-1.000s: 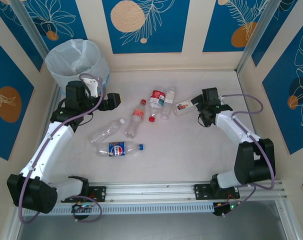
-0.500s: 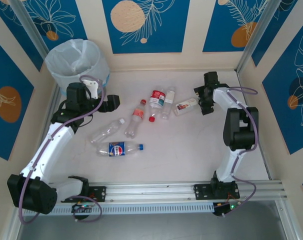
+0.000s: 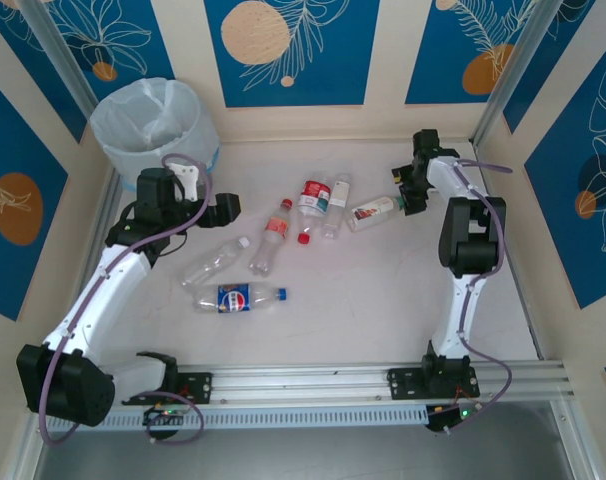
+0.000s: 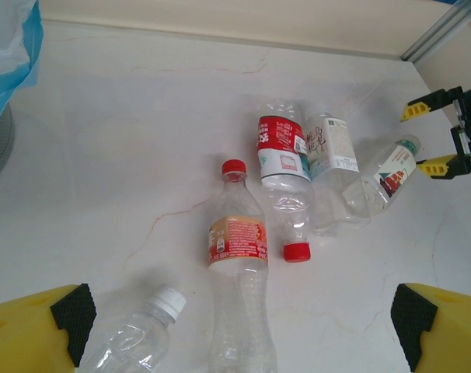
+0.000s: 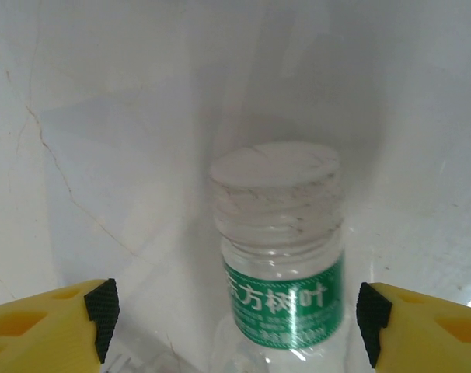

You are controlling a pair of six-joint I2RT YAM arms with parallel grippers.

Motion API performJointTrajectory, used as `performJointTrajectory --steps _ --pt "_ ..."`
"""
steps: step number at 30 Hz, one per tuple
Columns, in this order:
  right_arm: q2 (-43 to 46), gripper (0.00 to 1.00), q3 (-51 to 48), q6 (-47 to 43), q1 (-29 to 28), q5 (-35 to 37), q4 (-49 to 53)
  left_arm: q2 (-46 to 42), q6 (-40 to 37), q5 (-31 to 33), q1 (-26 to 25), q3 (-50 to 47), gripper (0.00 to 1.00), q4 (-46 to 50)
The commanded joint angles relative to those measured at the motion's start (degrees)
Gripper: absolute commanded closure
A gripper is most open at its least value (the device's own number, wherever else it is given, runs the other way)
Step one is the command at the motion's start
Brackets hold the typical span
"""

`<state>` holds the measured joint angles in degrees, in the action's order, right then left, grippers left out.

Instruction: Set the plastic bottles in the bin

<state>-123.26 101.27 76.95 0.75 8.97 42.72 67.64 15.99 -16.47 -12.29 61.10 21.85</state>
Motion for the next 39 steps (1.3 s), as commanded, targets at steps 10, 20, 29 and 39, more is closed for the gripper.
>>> performJointTrajectory --steps 10,20,29,39 --pt "-5.7 0.27 3.2 3.2 -0.6 1.6 4.9 0.5 -0.7 -0.3 -0.3 -0.4 0.01 -0.3" --pt "-7.2 0.44 3.7 1.7 -0.9 1.9 5.6 1.1 -0.1 -0.7 -0.3 -0.7 0.01 -0.5" --pt "-2.9 0.68 -1.3 2.2 -1.2 2.4 1.7 1.6 -0.1 -1.1 -0.3 -0.5 0.01 -0.6" --pt "5.6 0.97 -12.3 2.4 -2.7 5.8 -4.1 2.2 0.5 -2.6 -0.3 -0.3 0.01 -0.8"
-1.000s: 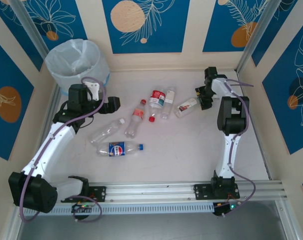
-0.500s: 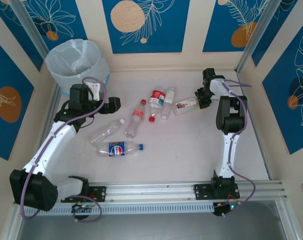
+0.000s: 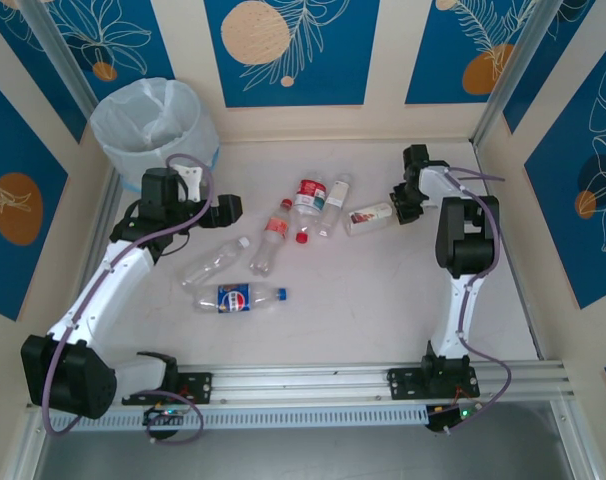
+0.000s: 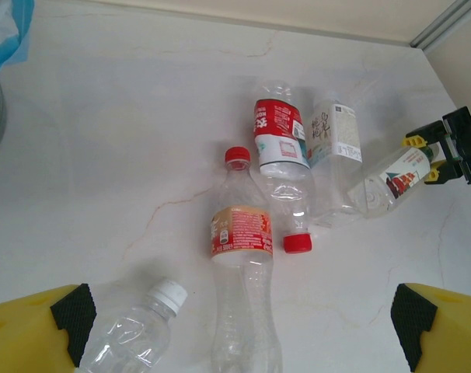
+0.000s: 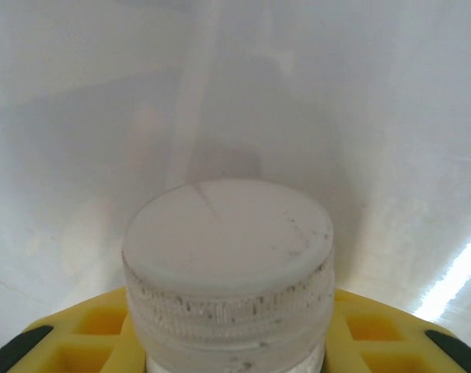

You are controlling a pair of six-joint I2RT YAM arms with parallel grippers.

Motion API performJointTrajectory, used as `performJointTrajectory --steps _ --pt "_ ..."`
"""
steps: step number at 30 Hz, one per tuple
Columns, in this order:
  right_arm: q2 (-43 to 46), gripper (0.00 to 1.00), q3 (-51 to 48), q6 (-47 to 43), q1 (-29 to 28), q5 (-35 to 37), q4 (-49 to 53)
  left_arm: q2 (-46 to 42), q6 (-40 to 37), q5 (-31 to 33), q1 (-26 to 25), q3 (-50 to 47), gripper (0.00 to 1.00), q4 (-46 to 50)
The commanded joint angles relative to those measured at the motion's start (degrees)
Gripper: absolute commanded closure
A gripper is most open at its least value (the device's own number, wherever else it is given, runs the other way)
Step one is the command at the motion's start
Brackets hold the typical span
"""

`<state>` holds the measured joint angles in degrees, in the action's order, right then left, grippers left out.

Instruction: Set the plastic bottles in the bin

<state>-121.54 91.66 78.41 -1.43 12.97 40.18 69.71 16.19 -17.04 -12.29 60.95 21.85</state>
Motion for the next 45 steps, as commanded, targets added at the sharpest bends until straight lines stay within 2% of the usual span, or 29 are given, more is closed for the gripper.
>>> performJointTrajectory --steps 1,6,11,14,23,28,31,39,45 --pt "4.9 1.00 -3.7 0.9 -0.7 1.9 -2.3 0.1 0.3 -2.0 -0.3 -0.2 0.01 -0.7" --pt "9.4 1.00 -7.0 -0.4 -2.0 3.2 -4.2 0.2 0.7 -2.3 -0.3 -0.1 0.01 -0.4" --pt "16.5 1.00 -10.9 -3.2 -6.0 8.8 -6.9 1.8 2.8 -2.3 -0.3 0.1 0.01 0.2" --pt "21.2 1.00 -14.0 -4.4 -8.4 9.9 -9.8 2.9 3.8 -2.4 -0.4 0.0 0.01 0.1" --pt "31.5 1.00 -21.7 -13.1 -20.8 19.0 -20.5 4.5 4.4 -1.9 -2.4 0.6 0.01 0.1" --pt "33.2 1.00 -22.7 -26.1 -26.7 16.3 -27.8 5.4 3.1 -9.2 -3.6 1.2 0.01 -0.8" --pt "34.0 1.00 -23.4 -30.0 -29.8 17.6 -30.8 4.8 1.8 -7.6 -5.9 1.0 0.01 -0.9" --pt "35.7 1.00 -24.1 -34.3 -33.5 15.0 -31.5 4.6 1.7 -5.7 -9.4 -0.6 0.01 -2.2" --pt "38.3 1.00 -27.6 -36.1 -35.3 13.0 -34.7 5.2 0.8 -9.8 -13.5 -3.2 0.01 -5.8"
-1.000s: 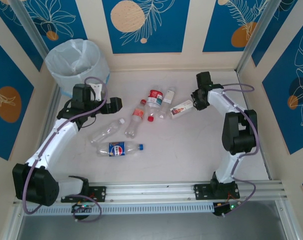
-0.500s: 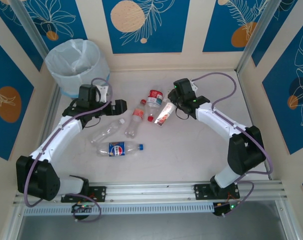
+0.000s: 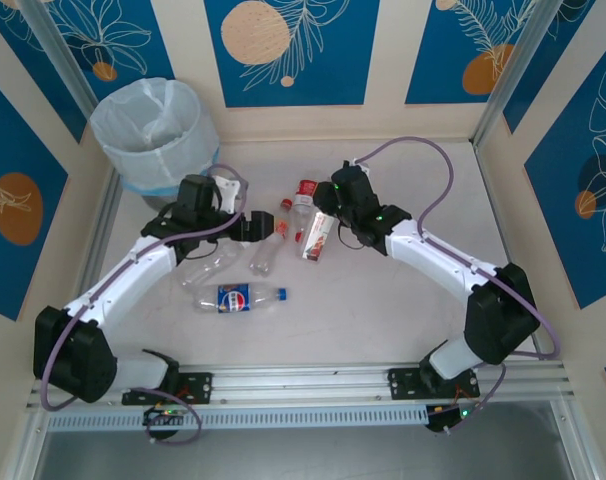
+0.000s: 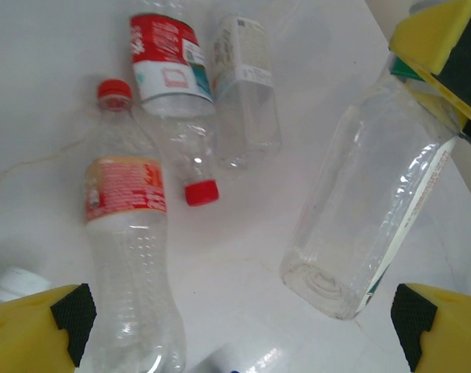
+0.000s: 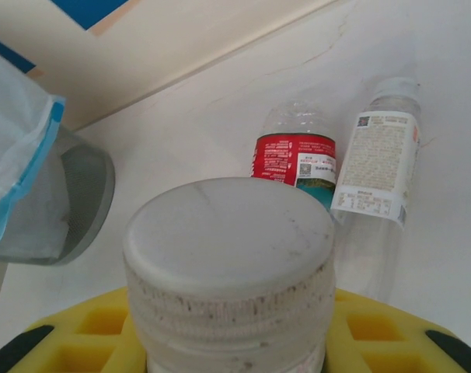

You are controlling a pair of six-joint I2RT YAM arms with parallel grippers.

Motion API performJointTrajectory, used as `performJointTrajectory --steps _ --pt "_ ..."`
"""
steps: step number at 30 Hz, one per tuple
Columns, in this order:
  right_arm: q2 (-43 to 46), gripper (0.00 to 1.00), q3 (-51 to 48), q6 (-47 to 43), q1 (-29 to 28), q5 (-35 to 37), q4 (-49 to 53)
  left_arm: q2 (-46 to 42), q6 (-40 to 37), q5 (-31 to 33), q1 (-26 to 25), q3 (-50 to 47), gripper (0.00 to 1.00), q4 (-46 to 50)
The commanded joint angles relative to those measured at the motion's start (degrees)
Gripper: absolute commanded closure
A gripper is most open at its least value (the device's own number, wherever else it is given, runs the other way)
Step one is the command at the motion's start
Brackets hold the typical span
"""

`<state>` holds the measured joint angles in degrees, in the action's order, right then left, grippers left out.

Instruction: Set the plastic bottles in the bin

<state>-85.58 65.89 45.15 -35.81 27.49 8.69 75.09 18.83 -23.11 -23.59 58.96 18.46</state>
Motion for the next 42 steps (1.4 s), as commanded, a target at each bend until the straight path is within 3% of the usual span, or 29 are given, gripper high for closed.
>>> performJointTrajectory --steps 1,5,11,16,25,32,36,42 --pt "2.6 1.00 -2.3 -3.5 -0.9 -2.7 -3.9 -0.1 -3.3 -5.5 -3.3 -1.0 0.01 -2.7" --pt "3.5 1.00 -2.8 -6.4 -1.7 -5.7 -4.4 0.6 -10.0 -8.7 -8.8 0.7 0.01 -0.4" --pt "4.5 1.00 -3.2 -7.6 -2.4 -7.8 -5.7 5.2 -14.2 -7.6 -12.9 5.2 0.01 4.0" --pt "5.8 1.00 -3.9 -5.8 -2.6 -9.1 -7.2 8.0 -13.4 -4.5 -13.3 6.8 0.01 2.7" --pt "9.5 1.00 -7.3 2.1 -2.6 -12.9 -11.8 7.5 -9.4 1.1 -13.3 2.0 0.04 -9.4" --pt "10.4 1.00 -8.2 2.9 -2.6 -13.6 -12.0 8.3 -9.4 -4.2 -13.3 1.6 0.18 -12.3" --pt "10.3 1.00 -8.8 3.6 -2.6 -14.7 -13.3 9.0 -9.8 -7.3 -13.4 1.9 0.20 -11.5" --pt "10.6 1.00 -8.8 4.4 -2.5 -15.5 -15.4 9.4 -9.6 -6.5 -13.4 1.4 0.24 -11.5"
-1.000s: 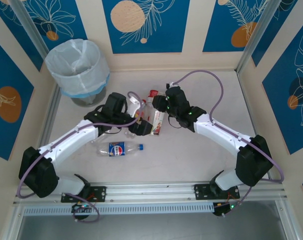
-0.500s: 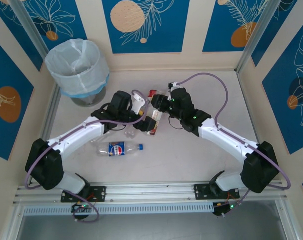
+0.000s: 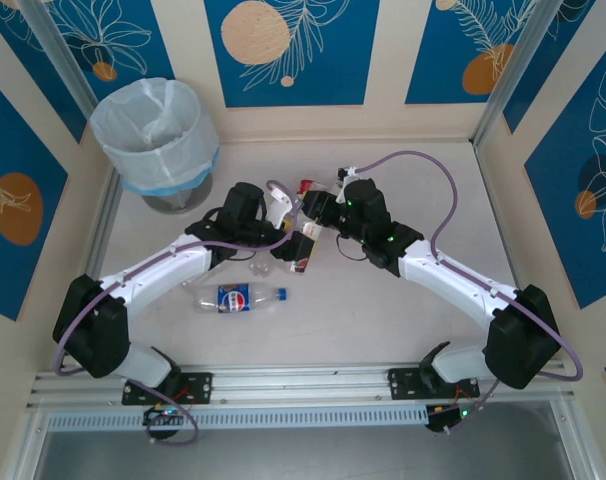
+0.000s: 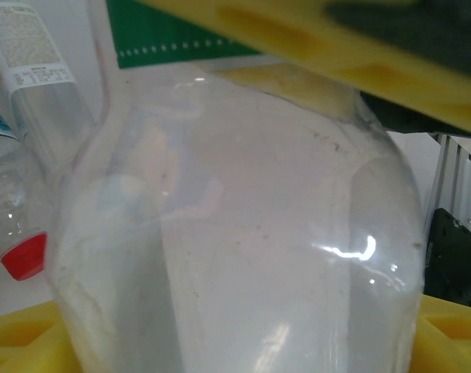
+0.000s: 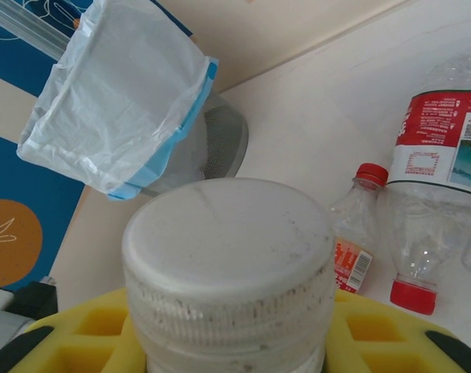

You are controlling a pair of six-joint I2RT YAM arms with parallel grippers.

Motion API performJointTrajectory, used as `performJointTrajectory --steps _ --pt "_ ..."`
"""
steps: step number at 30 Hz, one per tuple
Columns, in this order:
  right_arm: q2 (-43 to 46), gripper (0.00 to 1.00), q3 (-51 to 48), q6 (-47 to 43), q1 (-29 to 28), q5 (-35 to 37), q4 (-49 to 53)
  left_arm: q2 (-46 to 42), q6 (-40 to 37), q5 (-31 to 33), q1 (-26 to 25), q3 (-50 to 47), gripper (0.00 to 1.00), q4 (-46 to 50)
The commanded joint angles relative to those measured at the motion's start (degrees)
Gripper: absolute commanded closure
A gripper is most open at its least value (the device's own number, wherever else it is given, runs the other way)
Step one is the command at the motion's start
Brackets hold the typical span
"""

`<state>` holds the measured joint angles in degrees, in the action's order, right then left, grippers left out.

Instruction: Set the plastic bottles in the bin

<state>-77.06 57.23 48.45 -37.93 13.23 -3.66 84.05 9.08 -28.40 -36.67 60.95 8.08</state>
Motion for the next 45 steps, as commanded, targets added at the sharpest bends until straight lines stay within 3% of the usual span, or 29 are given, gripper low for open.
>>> performJointTrajectory --steps 1,5,11,15,17,20,28,45 --pt "2.2 1.00 -0.2 1.2 -0.4 -1.1 -3.0 0.4 0.1 -1.2 -0.3 -0.5 0.26 -1.1" --pt "2.5 1.00 -0.3 2.0 -0.1 -1.6 -3.2 0.6 -0.1 -0.6 -0.3 -0.4 0.31 -0.8" --pt "3.2 1.00 -1.0 2.8 -0.1 -0.4 -3.5 0.7 -1.2 -0.4 -0.3 0.5 0.47 1.3" --pt "3.4 0.92 -1.2 2.3 0.0 -1.1 -3.4 0.1 -1.3 -0.7 -0.3 0.4 0.52 1.0" --pt "3.5 0.78 -1.1 2.1 -0.1 -1.1 -3.0 -0.2 -1.1 -0.5 -0.3 0.5 0.53 0.6" --pt "3.6 0.40 -0.8 1.8 0.0 -0.9 -2.1 -0.7 -1.0 0.2 -0.3 0.7 0.54 0.2" --pt "5.3 0.00 -0.6 -0.9 0.8 -0.4 0.9 -1.1 -0.4 3.7 -0.2 0.7 0.54 0.4" --pt "14.1 0.00 -2.6 -15.9 0.5 -3.1 7.6 -0.5 1.3 6.7 1.0 3.2 0.54 2.6"
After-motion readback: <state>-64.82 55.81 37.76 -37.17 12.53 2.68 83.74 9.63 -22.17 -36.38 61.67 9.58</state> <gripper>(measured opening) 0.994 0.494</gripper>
